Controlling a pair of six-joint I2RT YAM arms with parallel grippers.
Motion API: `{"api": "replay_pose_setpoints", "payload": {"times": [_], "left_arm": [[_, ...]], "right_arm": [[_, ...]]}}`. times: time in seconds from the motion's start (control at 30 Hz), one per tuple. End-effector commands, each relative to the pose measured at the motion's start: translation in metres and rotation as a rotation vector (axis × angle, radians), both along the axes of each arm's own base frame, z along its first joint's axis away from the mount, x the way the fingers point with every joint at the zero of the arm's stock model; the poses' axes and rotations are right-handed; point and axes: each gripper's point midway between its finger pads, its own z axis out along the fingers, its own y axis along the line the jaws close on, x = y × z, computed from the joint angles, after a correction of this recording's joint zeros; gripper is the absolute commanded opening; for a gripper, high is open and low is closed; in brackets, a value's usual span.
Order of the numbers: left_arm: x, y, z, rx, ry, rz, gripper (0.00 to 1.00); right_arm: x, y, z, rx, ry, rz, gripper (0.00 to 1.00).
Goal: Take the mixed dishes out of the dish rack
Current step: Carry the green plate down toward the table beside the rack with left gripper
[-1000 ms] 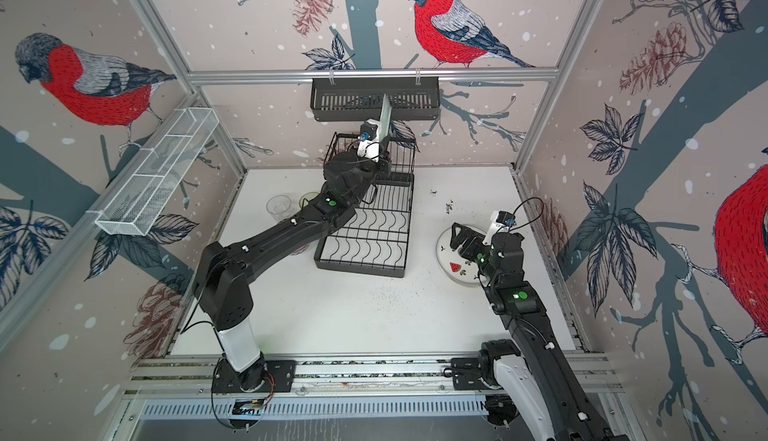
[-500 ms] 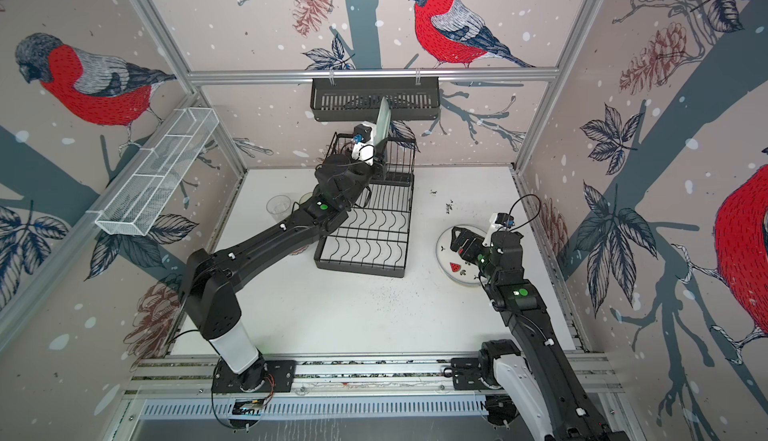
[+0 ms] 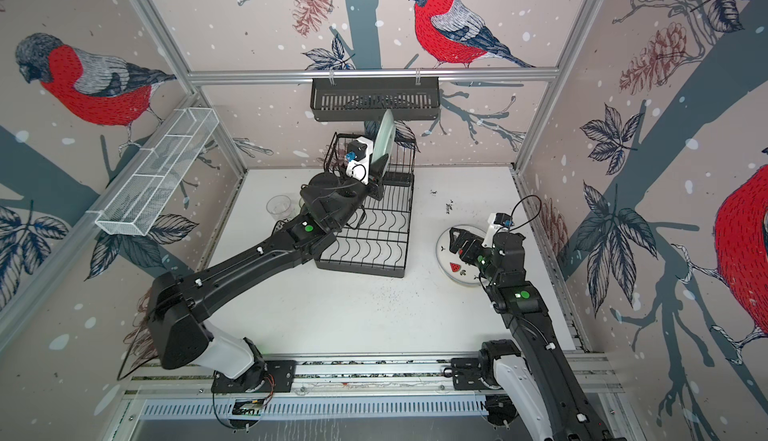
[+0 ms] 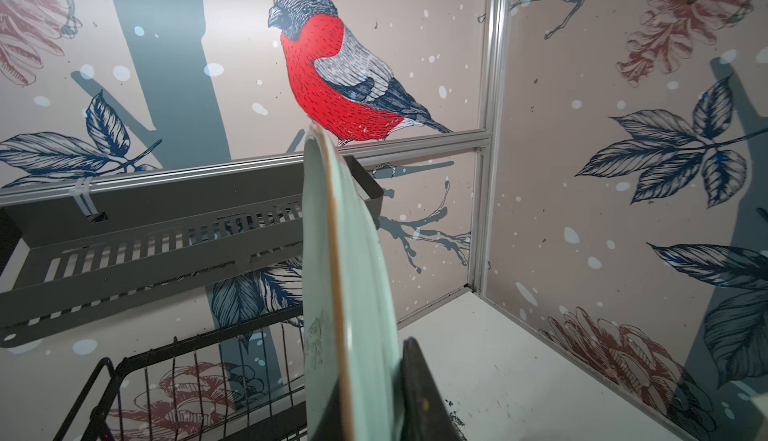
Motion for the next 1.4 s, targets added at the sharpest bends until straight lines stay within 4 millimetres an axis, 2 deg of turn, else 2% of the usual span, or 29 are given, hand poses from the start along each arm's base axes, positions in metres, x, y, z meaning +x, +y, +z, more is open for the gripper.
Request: {"api": "replay_pose_setpoints", "payload": {"times": [0.0, 0.2, 0.27, 0.5, 0.77, 0.97, 1.17, 1.37], "left_arm": [[-0.025, 0.008, 0.015, 0.001, -0.092, 0.046, 0.0], [-0.05, 0.036, -0.021, -0.024, -0.024, 0.066, 0.0], [-0.06, 0.043, -0.04, -0.016, 0.002, 0.041, 0.0], [-0.092, 0.069, -0.058, -0.011, -0.037, -0.027, 0.0], [-0.109, 0.05, -0.075, 0.07, -0.087, -0.16, 0.0], [-0.106, 0.041, -0.093, 0.126, -0.116, -0.165, 0.0], [-0.094, 0.035, -0.111, 0.17, -0.141, -0.116, 0.0], [-0.09, 0.016, -0.121, 0.212, -0.173, -0.154, 0.0]], "right_arm": [[-0.003, 0.008, 0.002, -0.004, 0.019, 0.059, 1.0], [-0.007, 0.018, 0.005, 0.029, 0.066, 0.12, 1.0], [-0.009, 0.022, 0.005, 0.042, 0.09, 0.142, 0.99], [-0.009, 0.028, 0.007, 0.084, 0.112, 0.169, 1.0], [0.003, 0.046, 0.002, 0.174, 0.222, 0.252, 0.99], [0.01, 0.056, 0.032, 0.24, 0.191, 0.292, 1.0], [0.019, 0.051, 0.057, 0.291, 0.149, 0.232, 1.0], [0.021, 0.043, 0.077, 0.313, 0.099, 0.163, 0.99]]}}
